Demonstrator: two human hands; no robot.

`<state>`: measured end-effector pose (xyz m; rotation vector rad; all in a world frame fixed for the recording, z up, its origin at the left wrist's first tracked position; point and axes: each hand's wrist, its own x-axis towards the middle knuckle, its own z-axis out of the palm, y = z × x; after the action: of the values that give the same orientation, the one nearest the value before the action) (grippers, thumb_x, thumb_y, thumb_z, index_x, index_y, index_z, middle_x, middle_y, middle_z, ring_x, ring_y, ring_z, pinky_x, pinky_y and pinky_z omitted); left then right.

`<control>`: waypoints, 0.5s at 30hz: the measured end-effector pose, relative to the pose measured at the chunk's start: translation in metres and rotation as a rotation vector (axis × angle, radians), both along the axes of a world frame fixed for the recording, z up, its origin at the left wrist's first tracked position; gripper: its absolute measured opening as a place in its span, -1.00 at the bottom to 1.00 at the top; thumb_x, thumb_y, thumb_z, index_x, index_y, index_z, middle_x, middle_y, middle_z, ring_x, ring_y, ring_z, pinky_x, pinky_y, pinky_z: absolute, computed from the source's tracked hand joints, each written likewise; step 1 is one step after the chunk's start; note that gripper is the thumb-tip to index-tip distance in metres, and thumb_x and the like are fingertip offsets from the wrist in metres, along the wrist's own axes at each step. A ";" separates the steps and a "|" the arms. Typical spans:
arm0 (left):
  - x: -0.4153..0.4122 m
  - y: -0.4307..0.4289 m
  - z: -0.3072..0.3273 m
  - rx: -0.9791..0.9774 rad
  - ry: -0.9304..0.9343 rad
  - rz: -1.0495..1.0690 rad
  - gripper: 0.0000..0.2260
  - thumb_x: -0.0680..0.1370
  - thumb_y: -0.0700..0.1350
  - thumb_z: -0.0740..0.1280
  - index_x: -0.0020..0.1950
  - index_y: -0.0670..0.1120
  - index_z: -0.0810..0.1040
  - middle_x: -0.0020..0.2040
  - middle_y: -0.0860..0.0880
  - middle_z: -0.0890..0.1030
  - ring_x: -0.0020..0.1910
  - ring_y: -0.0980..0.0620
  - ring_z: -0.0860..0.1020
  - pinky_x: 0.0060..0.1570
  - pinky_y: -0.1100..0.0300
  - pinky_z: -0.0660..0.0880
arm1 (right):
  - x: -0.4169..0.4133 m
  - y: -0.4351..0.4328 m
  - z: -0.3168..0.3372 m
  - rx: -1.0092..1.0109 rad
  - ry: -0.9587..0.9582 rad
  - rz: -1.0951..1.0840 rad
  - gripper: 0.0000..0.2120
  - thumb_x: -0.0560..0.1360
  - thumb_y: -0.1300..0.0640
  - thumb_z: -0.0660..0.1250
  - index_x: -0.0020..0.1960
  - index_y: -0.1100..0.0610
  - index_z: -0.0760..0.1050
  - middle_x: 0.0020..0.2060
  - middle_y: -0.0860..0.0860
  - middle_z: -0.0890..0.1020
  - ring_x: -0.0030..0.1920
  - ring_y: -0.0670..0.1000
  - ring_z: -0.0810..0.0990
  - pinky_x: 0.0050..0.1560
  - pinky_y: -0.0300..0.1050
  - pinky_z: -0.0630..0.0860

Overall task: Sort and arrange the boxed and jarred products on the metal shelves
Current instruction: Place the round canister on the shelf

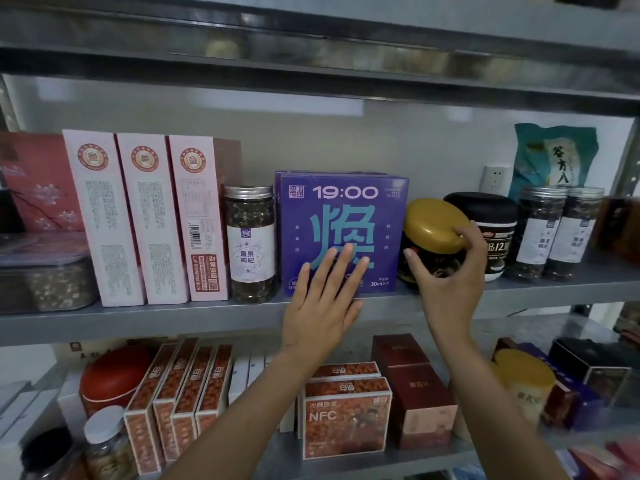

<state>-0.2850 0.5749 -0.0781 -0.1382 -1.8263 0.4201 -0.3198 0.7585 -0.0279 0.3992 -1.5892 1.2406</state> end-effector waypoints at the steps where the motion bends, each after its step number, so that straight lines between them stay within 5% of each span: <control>1: -0.003 -0.001 -0.001 -0.007 0.013 0.004 -0.52 0.68 0.14 -0.02 0.58 0.00 0.15 0.58 -0.08 0.10 0.56 -0.06 0.05 0.51 -0.06 -0.06 | 0.002 0.001 -0.002 -0.043 0.023 0.011 -0.37 0.37 0.05 0.54 0.31 0.19 0.34 0.41 0.18 0.37 0.44 0.10 0.33 0.36 -0.18 0.36; 7: 0.000 -0.001 0.000 -0.021 -0.004 -0.018 -0.50 0.67 0.15 0.03 0.57 -0.02 0.17 0.56 -0.12 0.17 0.54 -0.06 0.11 0.49 -0.06 0.04 | 0.039 0.007 -0.009 -0.328 0.072 0.103 -0.38 0.35 0.10 0.57 0.25 -0.09 0.29 0.44 0.09 0.30 0.42 0.01 0.35 0.24 0.06 0.53; 9: 0.011 0.001 0.007 0.044 -0.057 -0.092 -0.49 0.67 0.18 0.00 0.57 -0.02 0.14 0.56 -0.14 0.14 0.54 -0.06 0.09 0.48 -0.05 0.07 | 0.057 0.016 -0.004 -0.396 0.063 0.163 -0.39 0.34 0.06 0.57 0.25 -0.16 0.30 0.40 0.10 0.33 0.36 -0.02 0.41 0.15 -0.05 0.59; 12: 0.036 0.019 0.009 0.448 -0.298 -0.661 -0.50 0.67 0.18 -0.06 0.58 0.04 0.06 0.61 -0.02 -0.03 0.58 0.01 -0.01 0.52 0.01 0.05 | 0.087 0.034 -0.004 -0.417 0.020 0.231 -0.43 0.34 -0.12 0.53 0.26 -0.15 0.36 0.35 0.14 0.42 0.29 -0.04 0.50 0.10 -0.28 0.55; 15: 0.066 0.054 0.012 0.898 -0.532 -1.141 -0.53 0.63 0.27 -0.01 0.50 0.16 0.27 0.55 0.17 0.20 0.52 0.18 0.18 0.47 0.27 0.15 | 0.109 0.051 -0.017 -0.435 -0.123 0.255 -0.48 0.32 -0.18 0.52 0.22 -0.25 0.43 0.28 0.13 0.52 0.24 0.06 0.56 0.14 -0.01 0.57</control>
<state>-0.2189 0.6288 -0.0664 -0.6494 -1.9314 -1.3145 -0.2104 0.8098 -0.0447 0.2537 -1.3452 1.7888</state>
